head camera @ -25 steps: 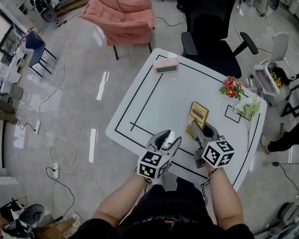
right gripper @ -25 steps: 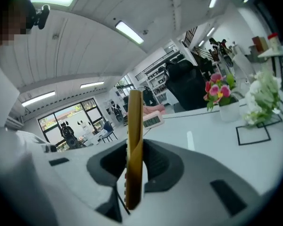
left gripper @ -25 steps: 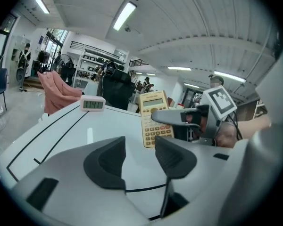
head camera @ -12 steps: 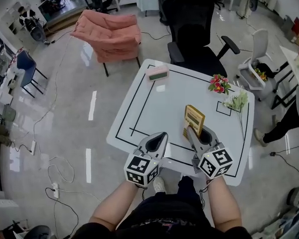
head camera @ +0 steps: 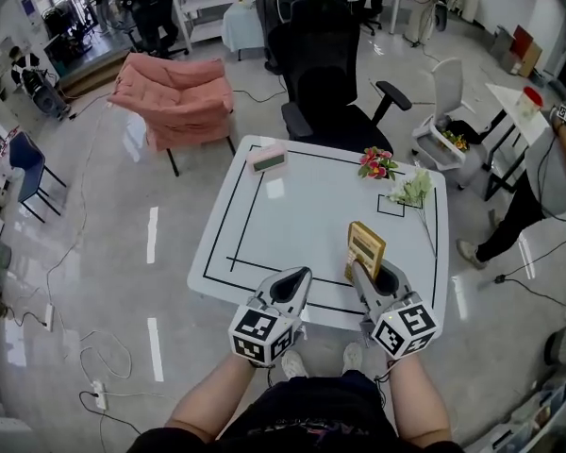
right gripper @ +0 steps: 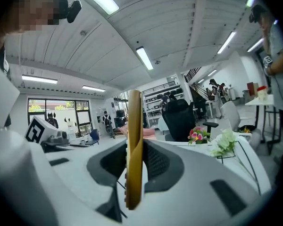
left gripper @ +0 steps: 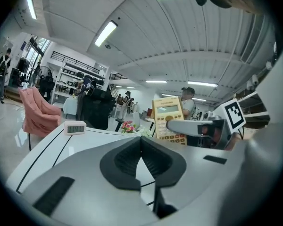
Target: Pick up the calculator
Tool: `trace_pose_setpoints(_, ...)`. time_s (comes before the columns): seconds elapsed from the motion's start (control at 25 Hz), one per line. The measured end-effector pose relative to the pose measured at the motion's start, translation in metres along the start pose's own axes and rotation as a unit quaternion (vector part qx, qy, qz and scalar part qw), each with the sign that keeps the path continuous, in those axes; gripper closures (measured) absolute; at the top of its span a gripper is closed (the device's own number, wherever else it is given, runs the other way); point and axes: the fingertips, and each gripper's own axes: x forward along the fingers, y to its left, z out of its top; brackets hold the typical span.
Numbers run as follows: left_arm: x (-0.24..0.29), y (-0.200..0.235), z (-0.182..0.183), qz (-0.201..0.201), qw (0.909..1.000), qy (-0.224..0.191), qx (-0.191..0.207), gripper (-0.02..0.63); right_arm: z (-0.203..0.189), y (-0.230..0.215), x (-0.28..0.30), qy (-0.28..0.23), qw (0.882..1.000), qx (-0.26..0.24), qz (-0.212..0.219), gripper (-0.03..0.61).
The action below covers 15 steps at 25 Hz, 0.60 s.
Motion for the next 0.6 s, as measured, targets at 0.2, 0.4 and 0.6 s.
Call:
trace_pose_setpoints(0.2,0.006,-0.032,-0.013,-0.018,0.9998,0.008,0.0,0.612,0.0,-0.013,-0.032,0.003,1.0,-0.008,-0.009,0.495)
trace_pose_setpoints(0.4,0.012,-0.067,-0.023,-0.007,0.9999,0.008,-0.004,0.612,-0.004,-0.026,-0.063,0.01,1.0,-0.01,0.007,0.495)
trace_pose_setpoints(0.6,0.015,-0.102,-0.034,0.016,0.9998,0.007,-0.01,0.612,-0.007,-0.034,-0.089,0.01,0.999,-0.013,0.04,0.495)
